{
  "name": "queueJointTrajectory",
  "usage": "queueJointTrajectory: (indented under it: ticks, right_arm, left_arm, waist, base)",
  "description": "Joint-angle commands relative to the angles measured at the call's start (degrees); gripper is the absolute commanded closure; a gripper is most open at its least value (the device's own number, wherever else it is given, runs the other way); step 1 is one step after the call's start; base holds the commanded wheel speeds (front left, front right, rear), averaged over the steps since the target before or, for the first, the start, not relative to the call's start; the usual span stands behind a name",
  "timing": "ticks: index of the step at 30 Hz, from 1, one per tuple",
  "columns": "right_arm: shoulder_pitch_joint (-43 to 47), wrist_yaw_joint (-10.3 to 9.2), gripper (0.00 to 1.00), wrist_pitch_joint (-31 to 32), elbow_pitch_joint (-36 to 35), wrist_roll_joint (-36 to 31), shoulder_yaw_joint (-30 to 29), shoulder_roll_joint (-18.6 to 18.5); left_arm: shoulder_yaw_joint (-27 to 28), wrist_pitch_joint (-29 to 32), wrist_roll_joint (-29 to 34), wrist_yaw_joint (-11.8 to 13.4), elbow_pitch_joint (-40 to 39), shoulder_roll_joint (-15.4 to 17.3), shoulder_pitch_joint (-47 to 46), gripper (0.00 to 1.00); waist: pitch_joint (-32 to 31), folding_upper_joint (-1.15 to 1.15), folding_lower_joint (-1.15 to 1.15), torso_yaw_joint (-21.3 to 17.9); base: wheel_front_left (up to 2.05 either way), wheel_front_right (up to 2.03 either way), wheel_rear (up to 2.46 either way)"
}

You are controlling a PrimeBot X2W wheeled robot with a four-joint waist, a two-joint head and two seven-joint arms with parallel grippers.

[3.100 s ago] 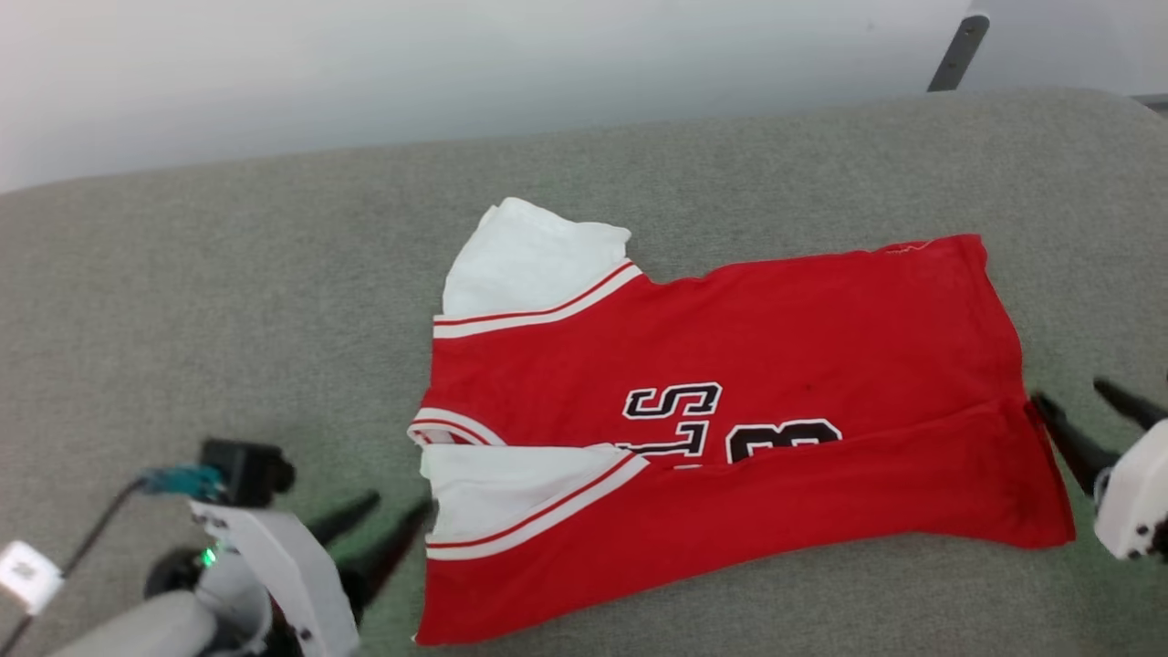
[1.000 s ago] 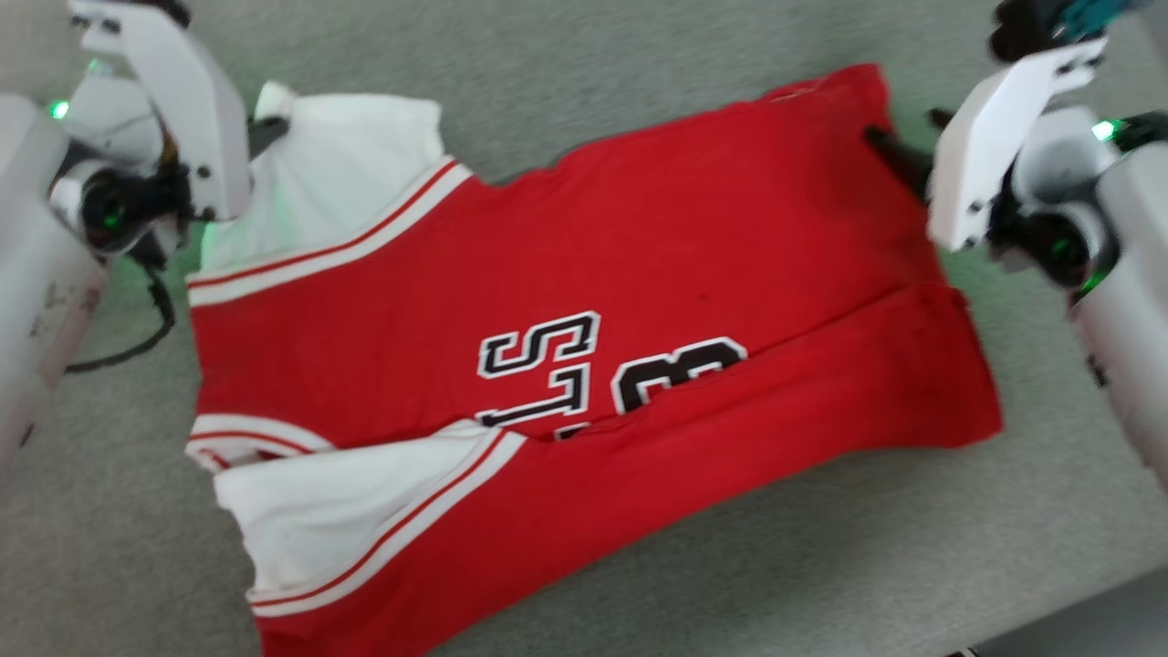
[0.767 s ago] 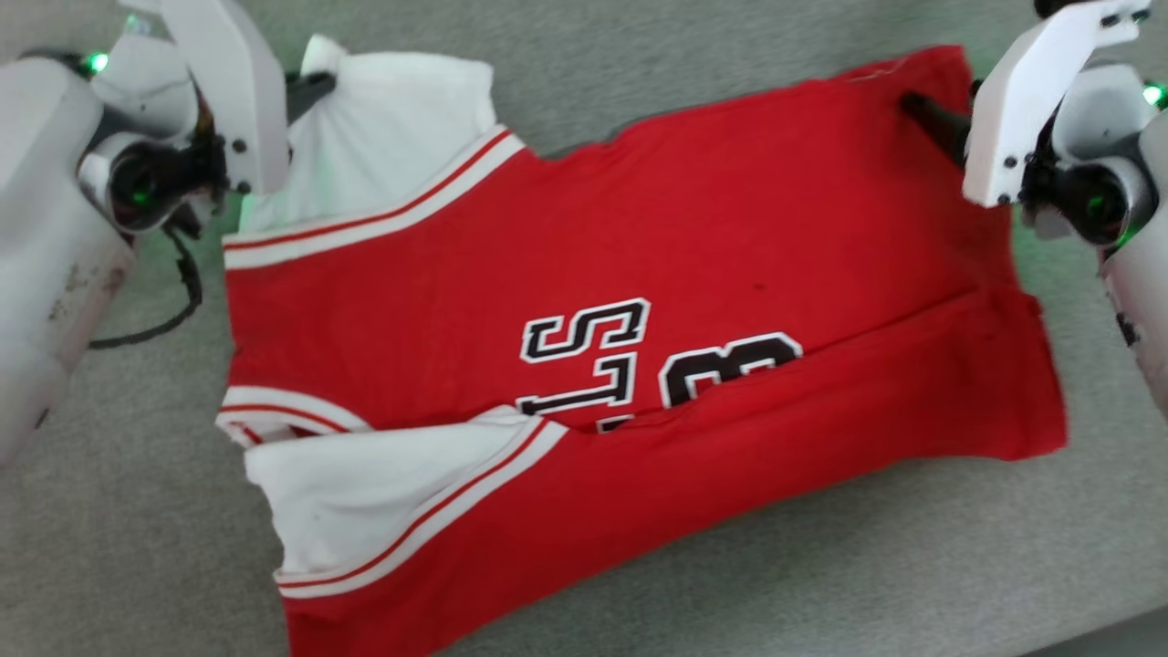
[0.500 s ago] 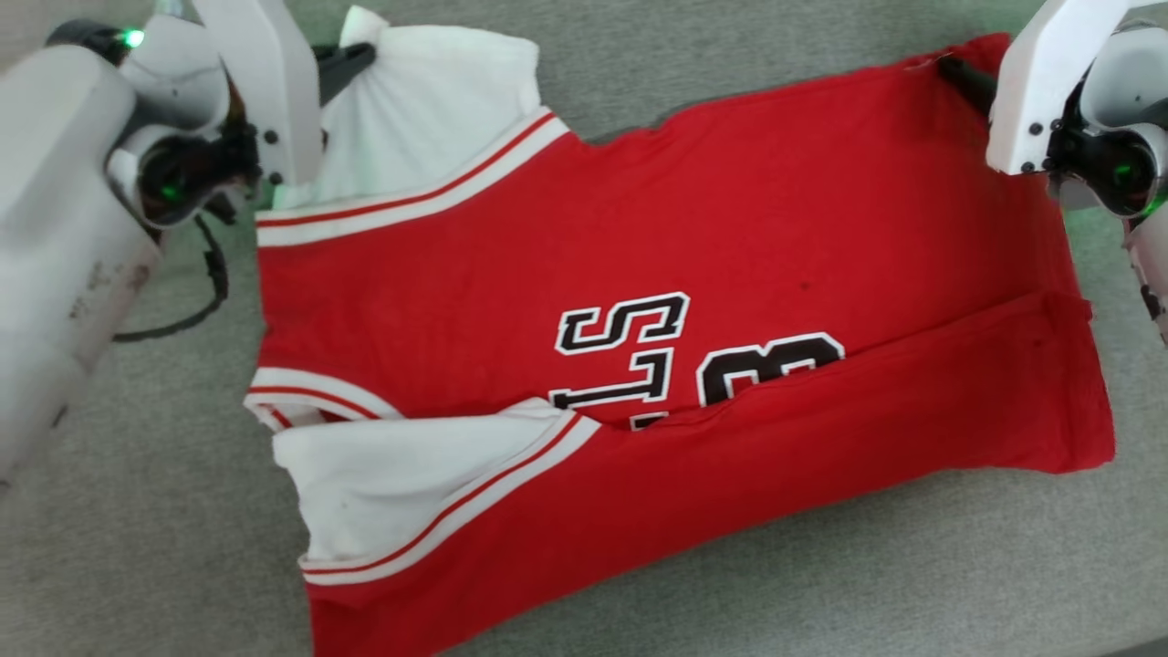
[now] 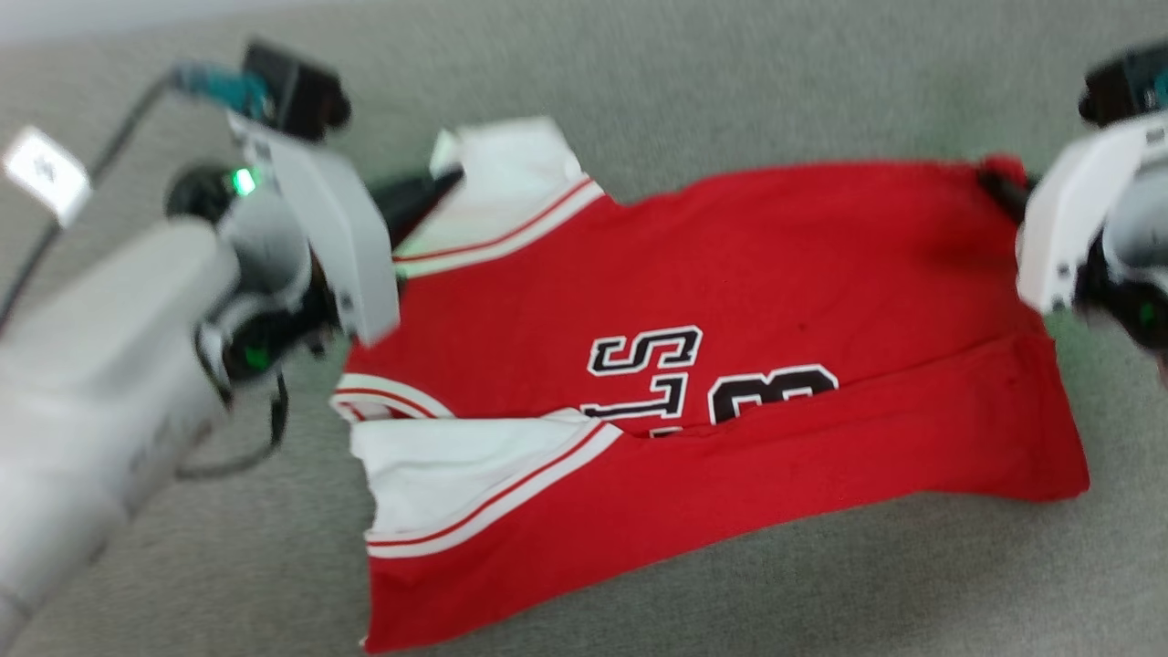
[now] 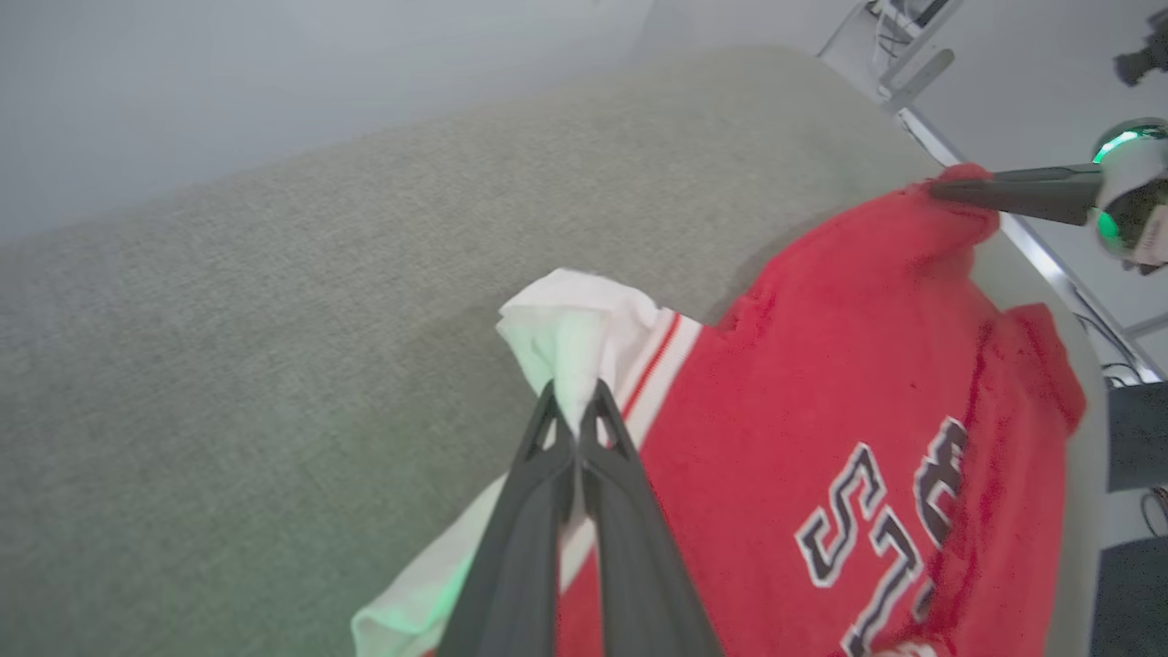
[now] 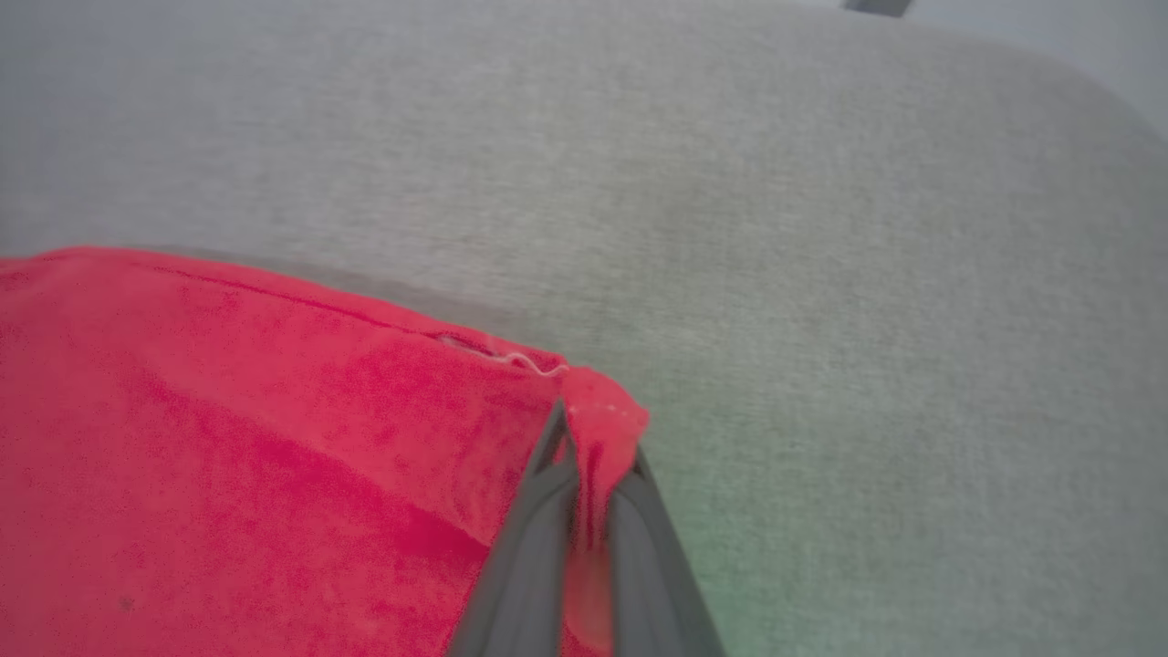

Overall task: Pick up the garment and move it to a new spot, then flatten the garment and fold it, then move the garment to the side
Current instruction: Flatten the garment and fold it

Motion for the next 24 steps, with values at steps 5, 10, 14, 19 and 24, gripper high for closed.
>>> queueJointTrajectory:
  ticks: [5, 10, 14, 19, 24]
  right_arm:
    - [9.85, 0.00, 1.00, -2.31, -10.22, 4.46, 4.31, -8.12]
    - [16.83, -0.01, 1.00, -5.57, -16.08, 5.66, 4.59, -13.52]
    - [22.56, -0.01, 1.00, -7.23, -19.59, 6.59, 3.57, -16.41]
    - [29.00, -0.01, 1.00, -8.94, -21.33, 7.66, 1.00, -17.64]
    - [32.42, -0.01, 1.00, -10.17, -20.37, 7.80, -1.59, -16.66]
  left_arm:
    - [-1.49, -5.38, -1.46, 0.13, -10.15, 4.82, 7.86, 1.00]
    - [-2.17, -9.61, -3.02, 0.12, -19.73, 9.65, 14.63, 1.00]
    - [-2.84, -12.89, -3.39, 0.12, -26.44, 13.38, 20.66, 1.00]
    - [-3.21, -17.48, -4.15, 1.17, -31.31, 15.94, 27.19, 1.00]
    - [-3.29, -20.14, -5.19, 1.80, -31.31, 14.87, 30.80, 1.00]
  waist:
    - [-11.08, 0.00, 0.00, 5.35]
    - [-14.09, 0.00, 0.00, 6.49]
    - [-15.38, 0.00, 0.00, 6.44]
    - [-15.52, 0.00, 0.00, 6.33]
    - [-14.66, 0.00, 0.00, 6.33]
  base:
    - [0.00, 0.00, 0.00]
    - [0.00, 0.00, 0.00]
    - [0.00, 0.00, 0.00]
    - [0.00, 0.00, 0.00]
    - [0.00, 0.00, 0.00]
